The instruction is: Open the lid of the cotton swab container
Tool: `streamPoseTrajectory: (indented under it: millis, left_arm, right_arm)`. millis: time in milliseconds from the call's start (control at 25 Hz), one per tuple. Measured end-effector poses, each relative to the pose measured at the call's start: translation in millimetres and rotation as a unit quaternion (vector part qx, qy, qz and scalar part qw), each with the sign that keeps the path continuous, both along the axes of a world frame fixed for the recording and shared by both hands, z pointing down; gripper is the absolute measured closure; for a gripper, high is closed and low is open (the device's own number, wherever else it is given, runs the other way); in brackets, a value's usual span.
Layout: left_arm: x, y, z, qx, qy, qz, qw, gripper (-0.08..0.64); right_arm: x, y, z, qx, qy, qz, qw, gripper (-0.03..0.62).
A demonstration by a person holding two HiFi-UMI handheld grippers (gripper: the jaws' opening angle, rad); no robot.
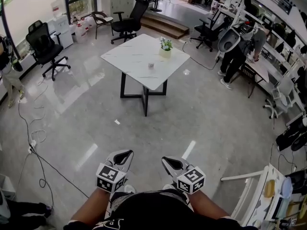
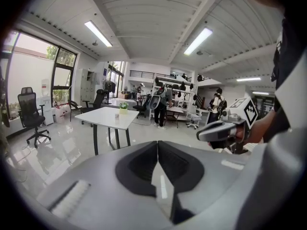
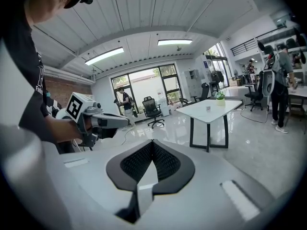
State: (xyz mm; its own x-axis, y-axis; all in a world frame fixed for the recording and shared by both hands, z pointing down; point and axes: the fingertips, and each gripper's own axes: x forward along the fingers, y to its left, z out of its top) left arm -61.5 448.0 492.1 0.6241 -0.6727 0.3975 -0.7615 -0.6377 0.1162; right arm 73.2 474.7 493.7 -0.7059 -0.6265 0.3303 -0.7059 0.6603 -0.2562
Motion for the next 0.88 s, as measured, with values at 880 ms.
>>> streamPoseTrajectory:
  millis: [880]
  left_arm:
    - [-94.1, -3.2, 16.6, -0.020, 0.010, 0.022, 0.9995, 0.500]
  right_arm:
    - [-94.0, 1.1, 13.2, -0.029, 0.011, 0.023, 0.999, 0.592]
